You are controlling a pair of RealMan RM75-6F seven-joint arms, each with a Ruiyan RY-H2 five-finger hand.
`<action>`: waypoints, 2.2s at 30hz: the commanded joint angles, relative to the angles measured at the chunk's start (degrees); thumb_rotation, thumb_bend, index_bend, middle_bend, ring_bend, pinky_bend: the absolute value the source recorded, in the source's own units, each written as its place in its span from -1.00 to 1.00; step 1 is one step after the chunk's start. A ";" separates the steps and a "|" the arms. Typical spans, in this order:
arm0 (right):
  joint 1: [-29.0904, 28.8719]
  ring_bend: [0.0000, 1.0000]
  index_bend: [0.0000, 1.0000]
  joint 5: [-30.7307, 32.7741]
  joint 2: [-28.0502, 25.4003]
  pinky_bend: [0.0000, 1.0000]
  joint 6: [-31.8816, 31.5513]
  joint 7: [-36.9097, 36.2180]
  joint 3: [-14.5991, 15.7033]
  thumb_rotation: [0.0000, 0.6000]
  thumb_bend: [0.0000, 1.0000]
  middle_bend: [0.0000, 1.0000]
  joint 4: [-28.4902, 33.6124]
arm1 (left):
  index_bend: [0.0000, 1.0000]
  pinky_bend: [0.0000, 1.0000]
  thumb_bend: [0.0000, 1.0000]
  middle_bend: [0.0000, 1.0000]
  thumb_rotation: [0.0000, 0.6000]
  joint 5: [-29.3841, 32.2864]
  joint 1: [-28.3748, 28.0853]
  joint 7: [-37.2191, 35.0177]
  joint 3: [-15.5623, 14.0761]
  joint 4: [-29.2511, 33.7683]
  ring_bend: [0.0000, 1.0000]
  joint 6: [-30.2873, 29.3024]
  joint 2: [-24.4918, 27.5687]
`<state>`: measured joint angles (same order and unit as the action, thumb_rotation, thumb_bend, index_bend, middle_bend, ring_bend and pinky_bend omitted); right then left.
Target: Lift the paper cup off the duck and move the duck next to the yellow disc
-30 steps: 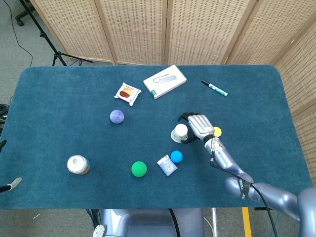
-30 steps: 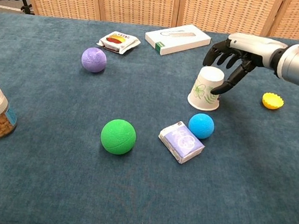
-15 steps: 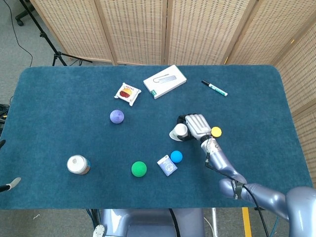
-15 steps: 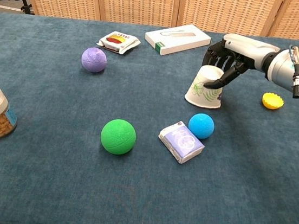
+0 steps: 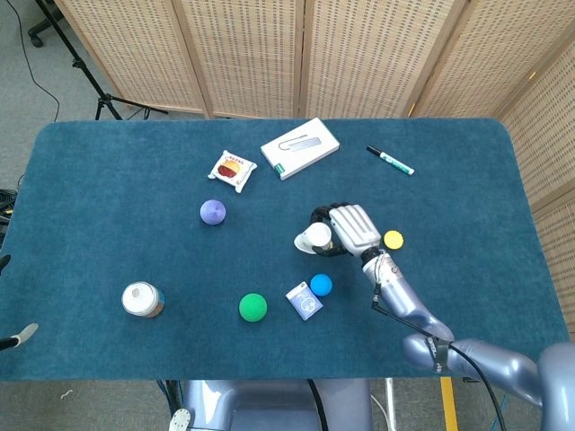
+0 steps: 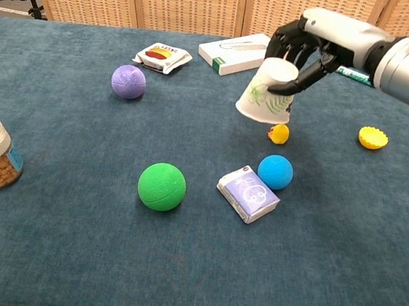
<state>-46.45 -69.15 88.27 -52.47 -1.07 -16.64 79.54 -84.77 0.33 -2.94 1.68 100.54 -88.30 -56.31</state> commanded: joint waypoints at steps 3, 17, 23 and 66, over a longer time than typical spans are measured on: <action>3.43 -0.22 0.03 -9.20 -8.62 -0.33 -7.64 -1.73 0.48 1.00 -0.17 -0.07 10.84 | -1.00 -1.00 -1.00 -1.00 1.00 -0.62 0.19 0.06 -0.20 0.02 -1.00 -0.45 -0.07; 10.03 -0.22 0.03 -34.10 -16.46 -0.33 -13.01 -7.23 18.79 1.00 -0.17 -0.07 14.68 | -1.00 -1.00 -1.00 -1.00 1.00 -1.62 0.12 2.16 -0.70 0.40 -1.00 -0.43 -0.77; 10.38 -0.22 0.03 -35.92 -11.49 -0.33 -12.52 -3.84 20.32 1.00 -0.17 -0.08 11.35 | -1.00 -1.00 -1.00 -1.00 1.00 -1.40 -0.04 3.27 -0.75 0.57 -1.00 -0.03 -1.13; -5.82 -1.00 -0.12 12.29 1.22 -0.87 8.53 13.07 3.28 1.00 -0.48 -1.00 -4.92 | -1.00 -1.00 -1.00 -1.00 1.00 -0.76 0.33 1.10 -0.13 0.27 -1.00 -0.94 -0.37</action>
<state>-51.52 -57.19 88.30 -44.81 11.58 -13.70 75.95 -85.54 0.67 -1.82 1.55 100.81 -89.24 -56.69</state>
